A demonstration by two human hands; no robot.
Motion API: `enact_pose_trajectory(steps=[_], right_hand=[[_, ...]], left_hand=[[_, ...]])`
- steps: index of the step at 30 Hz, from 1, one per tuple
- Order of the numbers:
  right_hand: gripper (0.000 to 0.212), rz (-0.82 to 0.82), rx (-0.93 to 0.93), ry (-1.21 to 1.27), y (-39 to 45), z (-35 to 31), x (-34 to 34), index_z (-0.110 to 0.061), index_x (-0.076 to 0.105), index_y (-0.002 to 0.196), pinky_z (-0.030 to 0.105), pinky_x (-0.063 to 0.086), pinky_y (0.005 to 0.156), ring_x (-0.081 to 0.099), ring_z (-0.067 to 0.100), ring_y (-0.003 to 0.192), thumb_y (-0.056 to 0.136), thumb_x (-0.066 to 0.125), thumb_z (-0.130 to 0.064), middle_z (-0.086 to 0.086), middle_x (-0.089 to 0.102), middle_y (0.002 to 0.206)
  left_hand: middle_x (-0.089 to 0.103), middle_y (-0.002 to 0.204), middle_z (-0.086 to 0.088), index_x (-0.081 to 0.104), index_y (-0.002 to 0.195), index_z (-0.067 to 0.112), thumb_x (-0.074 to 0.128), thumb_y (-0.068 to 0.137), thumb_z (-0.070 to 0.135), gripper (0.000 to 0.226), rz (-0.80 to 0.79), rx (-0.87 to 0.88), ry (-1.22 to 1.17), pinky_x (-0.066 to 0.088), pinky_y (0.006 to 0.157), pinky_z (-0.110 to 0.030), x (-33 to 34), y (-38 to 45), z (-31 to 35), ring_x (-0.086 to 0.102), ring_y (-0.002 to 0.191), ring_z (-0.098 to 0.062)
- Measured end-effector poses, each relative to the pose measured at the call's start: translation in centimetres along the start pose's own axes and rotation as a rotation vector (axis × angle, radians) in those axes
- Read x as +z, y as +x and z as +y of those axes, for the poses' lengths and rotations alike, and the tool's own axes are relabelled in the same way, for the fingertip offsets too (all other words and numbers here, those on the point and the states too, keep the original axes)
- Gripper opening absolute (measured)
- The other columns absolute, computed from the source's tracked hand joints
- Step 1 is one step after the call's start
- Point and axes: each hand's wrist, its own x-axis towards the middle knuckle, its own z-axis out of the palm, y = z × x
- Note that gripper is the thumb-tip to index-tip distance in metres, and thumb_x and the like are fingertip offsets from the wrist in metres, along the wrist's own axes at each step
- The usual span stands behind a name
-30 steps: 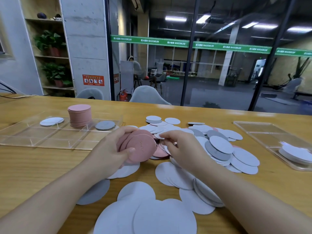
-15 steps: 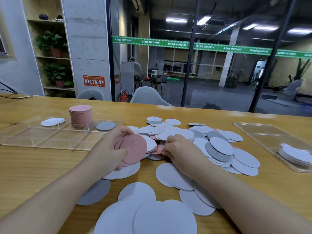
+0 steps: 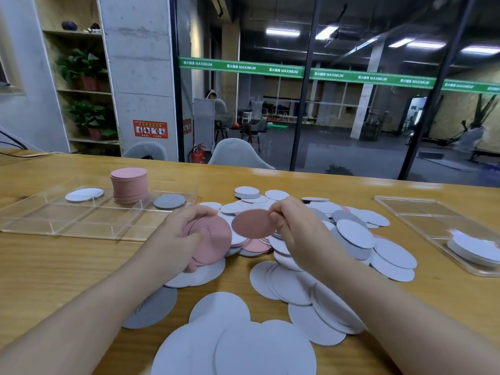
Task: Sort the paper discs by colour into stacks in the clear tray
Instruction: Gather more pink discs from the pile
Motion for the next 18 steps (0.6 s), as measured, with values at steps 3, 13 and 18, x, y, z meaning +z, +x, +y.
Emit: enact_pose_trajectory(steps=[3, 13, 18], right_hand=[[0.012, -0.053, -0.029, -0.008, -0.2, -0.6, 0.6, -0.014, 0.054, 0.098, 0.005, 0.031, 0.074, 0.037, -0.001, 0.078, 0.098, 0.043, -0.011, -0.022, 0.037, 0.083], [0.014, -0.071, 0.008, 0.108, -0.3, -1.6, 2.1, -0.015, 0.066, 0.102, 0.021, 0.046, 0.078, 0.061, 0.009, 0.090, 0.092, 0.056, -0.013, -0.004, 0.069, 0.096], [0.025, -0.179, -0.003, -0.252, -0.3, 0.6, 2.3, -0.017, 0.065, 0.111, 0.021, 0.033, 0.082, 0.046, 0.018, 0.107, 0.093, 0.055, -0.031, 0.000, 0.063, 0.108]], left_hand=[[0.054, 0.104, 0.003, 0.059, 0.097, 0.035, 0.040, 0.099, 0.018, 0.026, -0.011, 0.018, -0.027, 0.054, 0.047, -0.027, 0.1, 0.0, 0.0, 0.056, 0.058, -0.014], [0.048, 0.110, 0.022, 0.058, 0.102, 0.045, 0.062, 0.086, 0.006, 0.043, -0.096, 0.164, 0.132, 0.052, 0.052, -0.022, 0.5, -0.1, -0.8, 0.051, 0.101, -0.007], [0.047, 0.110, 0.025, 0.052, 0.099, 0.049, 0.064, 0.084, 0.006, 0.047, -0.027, 0.233, 0.238, 0.043, 0.079, -0.017, 0.1, -0.2, -0.5, 0.039, 0.104, 0.020]])
